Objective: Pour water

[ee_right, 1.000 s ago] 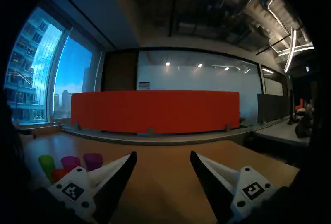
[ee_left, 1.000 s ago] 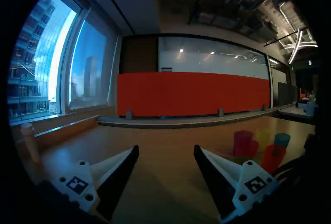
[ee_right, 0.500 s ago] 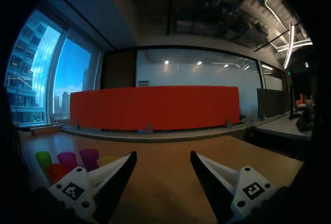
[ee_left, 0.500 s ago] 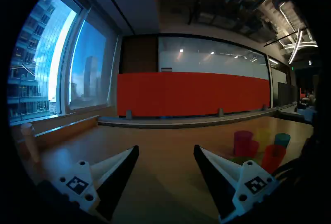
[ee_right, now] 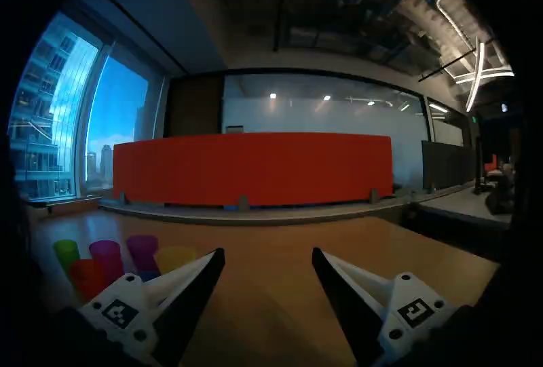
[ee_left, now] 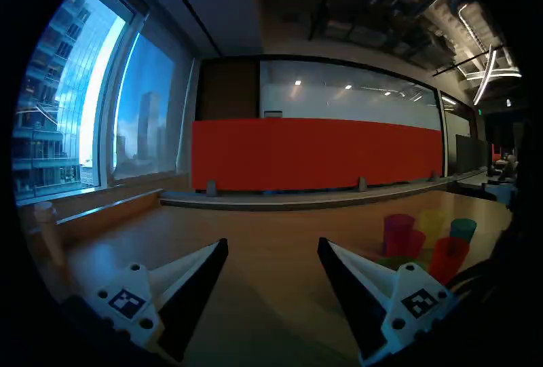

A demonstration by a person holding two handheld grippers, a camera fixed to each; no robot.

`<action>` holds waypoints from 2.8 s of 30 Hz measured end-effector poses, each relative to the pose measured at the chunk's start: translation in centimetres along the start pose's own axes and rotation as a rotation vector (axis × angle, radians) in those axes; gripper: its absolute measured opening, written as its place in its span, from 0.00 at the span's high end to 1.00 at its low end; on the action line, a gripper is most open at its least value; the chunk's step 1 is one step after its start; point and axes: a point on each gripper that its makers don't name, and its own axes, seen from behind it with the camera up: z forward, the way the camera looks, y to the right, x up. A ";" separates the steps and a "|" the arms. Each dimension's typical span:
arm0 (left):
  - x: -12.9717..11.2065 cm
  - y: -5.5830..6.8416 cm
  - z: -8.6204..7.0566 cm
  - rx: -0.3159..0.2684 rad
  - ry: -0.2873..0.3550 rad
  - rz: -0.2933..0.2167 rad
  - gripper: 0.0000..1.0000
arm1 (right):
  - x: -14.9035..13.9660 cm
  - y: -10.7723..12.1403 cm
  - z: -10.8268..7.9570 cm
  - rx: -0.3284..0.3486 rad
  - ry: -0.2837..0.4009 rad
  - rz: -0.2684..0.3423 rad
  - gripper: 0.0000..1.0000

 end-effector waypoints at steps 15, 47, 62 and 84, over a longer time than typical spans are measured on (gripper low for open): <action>0.0 0.0 0.0 0.000 0.000 0.000 0.02 | -0.4 -0.4 0.0 0.004 -0.019 -0.016 0.00; 0.0 0.1 0.0 0.000 0.000 0.000 0.02 | -0.5 -0.4 0.0 0.004 -0.020 -0.015 0.00; 0.0 0.0 0.0 0.000 0.000 0.000 0.02 | -0.5 -0.4 0.0 0.004 -0.020 -0.015 0.00; -0.1 0.0 0.0 0.000 0.000 0.000 0.02 | -0.5 -0.3 0.0 0.004 -0.020 -0.015 0.00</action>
